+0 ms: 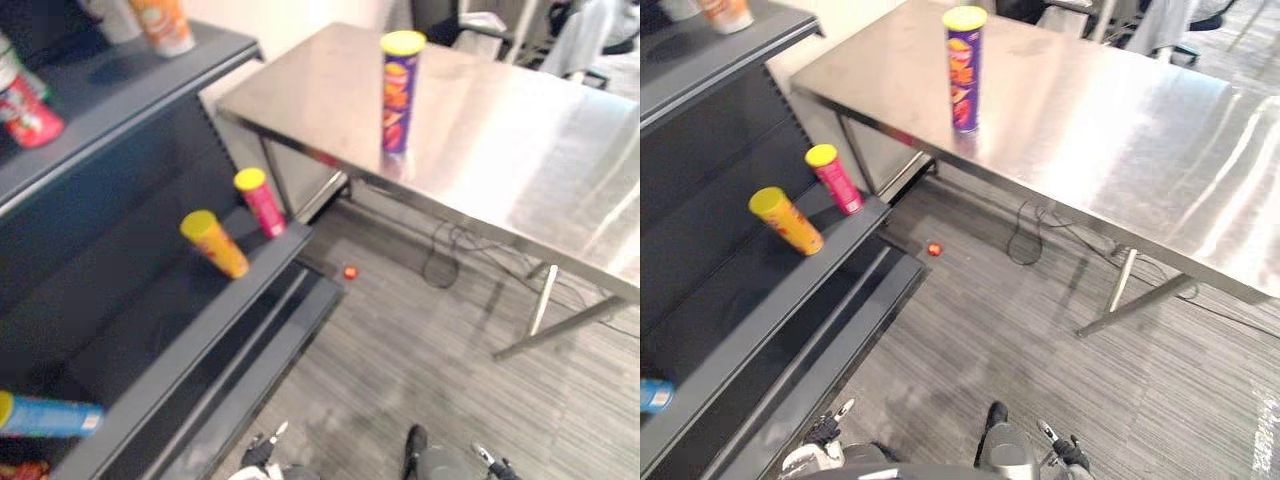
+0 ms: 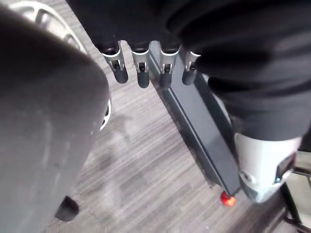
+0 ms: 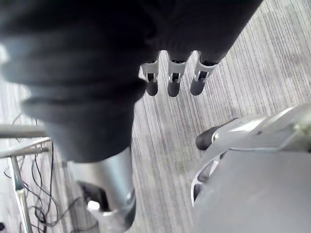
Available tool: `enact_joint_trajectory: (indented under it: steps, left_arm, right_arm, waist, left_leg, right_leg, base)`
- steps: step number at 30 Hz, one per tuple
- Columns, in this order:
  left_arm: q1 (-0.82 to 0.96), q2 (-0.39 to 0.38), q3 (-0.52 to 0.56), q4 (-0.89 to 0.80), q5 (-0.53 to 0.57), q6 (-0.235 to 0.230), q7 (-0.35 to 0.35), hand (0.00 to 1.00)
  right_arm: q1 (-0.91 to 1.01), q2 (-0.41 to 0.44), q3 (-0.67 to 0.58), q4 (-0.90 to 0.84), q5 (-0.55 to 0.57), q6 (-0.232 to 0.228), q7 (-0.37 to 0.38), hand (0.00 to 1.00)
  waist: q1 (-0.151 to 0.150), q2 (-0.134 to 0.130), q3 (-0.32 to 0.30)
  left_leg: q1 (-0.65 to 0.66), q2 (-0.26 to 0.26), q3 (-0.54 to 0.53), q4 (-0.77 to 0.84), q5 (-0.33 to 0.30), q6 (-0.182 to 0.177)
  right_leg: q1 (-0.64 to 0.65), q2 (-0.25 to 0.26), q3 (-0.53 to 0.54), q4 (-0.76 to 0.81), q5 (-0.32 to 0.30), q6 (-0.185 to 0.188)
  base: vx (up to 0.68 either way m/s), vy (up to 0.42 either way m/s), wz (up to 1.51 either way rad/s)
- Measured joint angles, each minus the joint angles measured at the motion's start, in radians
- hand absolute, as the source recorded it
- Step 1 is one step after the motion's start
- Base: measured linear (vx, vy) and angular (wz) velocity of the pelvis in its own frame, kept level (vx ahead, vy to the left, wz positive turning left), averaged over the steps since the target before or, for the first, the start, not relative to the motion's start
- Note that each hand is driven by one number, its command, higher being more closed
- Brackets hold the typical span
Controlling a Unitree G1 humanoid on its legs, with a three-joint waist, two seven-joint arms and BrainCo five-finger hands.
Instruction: Put the gum and the chips on the shelf.
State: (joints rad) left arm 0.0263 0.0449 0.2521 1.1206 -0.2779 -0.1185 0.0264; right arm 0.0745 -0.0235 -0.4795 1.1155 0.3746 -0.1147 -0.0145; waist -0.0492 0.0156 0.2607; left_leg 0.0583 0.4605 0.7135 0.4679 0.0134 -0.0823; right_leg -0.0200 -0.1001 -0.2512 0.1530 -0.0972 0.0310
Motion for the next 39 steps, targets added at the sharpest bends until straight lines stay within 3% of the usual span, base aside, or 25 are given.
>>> enact_joint_trajectory:
  steps: [1,3,5,9,10,14,17,18,25,28,34,35,38,39]
  left_arm:
    - [-0.002,0.0,-0.004,-0.008,-0.017,-0.003,-0.002,0.0]
    - [-0.009,0.003,-0.031,-0.003,-0.033,-0.003,-0.009,0.0]
    - [-0.006,0.004,-0.051,-0.001,-0.033,-0.004,-0.015,0.0]
    - [-0.004,0.001,-0.038,0.007,-0.033,-0.004,-0.027,0.0]
    - [-0.004,-0.008,-0.027,0.014,-0.033,-0.004,-0.032,0.0]
    - [-0.007,0.002,-0.01,0.015,-0.032,-0.004,-0.032,0.0]
    - [0.001,0.005,-0.011,0.035,-0.029,-0.003,-0.031,0.0]
    - [0.001,0.003,-0.024,0.05,-0.017,-0.003,-0.032,0.0]
    - [0.001,0.037,-0.089,0.073,0.036,-0.004,-0.031,0.0]
    - [0.001,0.037,-0.089,0.073,0.066,-0.004,-0.032,0.0]
    - [0.025,0.037,-0.065,0.061,0.105,-0.003,-0.034,0.0]
    - [0.047,0.037,-0.051,0.042,0.105,-0.004,-0.034,0.0]
    - [0.073,0.038,-0.047,0.021,0.105,-0.005,-0.034,0.0]
    - [0.09,0.038,-0.047,0.011,0.105,-0.006,-0.034,0.0]
  right_arm:
    - [0.0,-0.002,0.018,0.002,0.001,0.0,0.0,0.0]
    - [-0.009,-0.027,0.026,0.012,0.0,0.0,0.001,0.0]
    - [0.007,-0.043,0.015,0.055,-0.002,0.003,0.002,0.0]
    - [0.041,-0.037,-0.025,0.06,-0.003,0.003,0.003,0.0]
    - [0.051,-0.042,-0.029,0.058,-0.003,0.003,0.004,0.0]
    - [0.08,0.01,-0.063,0.061,-0.004,0.008,0.021,0.0]
    - [0.066,0.012,-0.064,0.058,-0.004,0.011,0.028,0.0]
    - [0.057,0.005,-0.064,0.06,-0.006,0.012,0.033,0.0]
    - [0.023,-0.009,-0.044,0.08,-0.042,0.014,0.042,0.0]
    - [0.032,-0.01,-0.053,0.092,-0.044,0.016,0.041,0.0]
    - [0.028,-0.058,-0.277,0.099,-0.025,0.019,0.017,0.0]
    - [0.018,-0.09,-0.352,0.057,0.021,0.018,0.0,0.0]
    - [0.0,-0.158,-0.418,-0.062,0.074,0.01,-0.031,0.0]
    - [-0.011,-0.203,-0.418,-0.212,0.088,0.001,-0.065,0.0]
  waist:
    - [0.002,-0.011,0.004]
    - [-0.002,-0.006,0.007]
    - [0.002,-0.003,0.005]
    - [0.011,0.016,-0.006]
    - [0.02,0.036,-0.016]
    - [0.025,-0.008,-0.052]
    - [0.023,-0.007,-0.066]
    - [0.025,-0.002,-0.08]
    - [0.029,-0.007,-0.112]
    - [0.028,-0.012,-0.125]
    - [0.029,-0.014,-0.173]
    - [0.029,-0.024,-0.183]
    - [0.026,-0.018,-0.196]
    - [0.023,-0.013,-0.2]
  left_leg:
    - [-0.032,-0.025,-0.109,0.018,-0.033,-0.006]
    - [-0.084,-0.172,-0.384,-0.016,-0.155,-0.031]
    - [-0.12,-0.248,-0.462,-0.067,-0.173,-0.03]
    - [-0.159,-0.269,-0.541,-0.211,-0.148,-0.029]
    - [-0.158,-0.276,-0.593,-0.273,-0.111,-0.031]
    - [-0.131,-0.338,-0.55,-0.257,-0.156,-0.009]
    - [-0.105,-0.372,-0.509,-0.259,-0.168,0.017]
    - [-0.101,-0.384,-0.487,-0.26,-0.177,0.028]
    - [-0.065,-0.383,-0.44,-0.31,-0.182,0.033]
    - [-0.061,-0.394,-0.461,-0.321,-0.182,0.034]
    - [-0.067,-0.42,-0.531,-0.382,-0.15,0.044]
    - [-0.062,-0.424,-0.537,-0.406,-0.134,0.041]
    - [-0.051,-0.431,-0.538,-0.445,-0.115,0.032]
    - [-0.051,-0.434,-0.538,-0.464,-0.106,0.028]
  right_leg:
    - [-0.005,-0.006,0.033,0.002,-0.003,0.0]
    - [-0.016,-0.006,0.141,-0.011,-0.001,-0.005]
    - [-0.005,0.003,0.209,-0.017,-0.001,-0.005]
    - [-0.008,0.042,0.287,-0.016,-0.004,0.003]
    - [-0.012,0.062,0.322,-0.008,-0.012,0.022]
    - [0.009,0.007,0.361,-0.034,0.001,0.049]
    - [0.016,-0.029,0.37,-0.057,0.011,0.064]
    - [0.018,-0.042,0.373,-0.083,0.028,0.086]
    - [0.007,-0.029,0.353,-0.177,0.133,0.084]
    - [0.014,-0.039,0.291,-0.2,0.144,0.085]
    - [0.024,-0.064,0.192,-0.225,0.141,0.087]
    - [0.021,-0.068,0.181,-0.226,0.136,0.08]
    - [0.014,-0.071,0.178,-0.227,0.13,0.083]
    - [0.001,-0.073,0.178,-0.227,0.128,0.086]
  base:
    - [0.02,-0.029,-1.09]
    - [0.07,0.006,-1.25]
    - [0.09,0.013,-1.23]
    - [0.08,0.152,-0.95]
    - [0.15,0.248,-0.95]
    - [0.22,0.251,-0.38]
    - [0.18,0.18,-0.35]
    - [0.16,0.15,-0.39]
    - [0.06,0.036,-0.57]
    - [-0.04,-0.028,-0.1]
    - [-0.09,-0.035,0.25]
    - [-0.11,-0.035,0.16]
    - [-0.09,-0.02,0.03]
    - [-0.08,-0.007,-0.04]
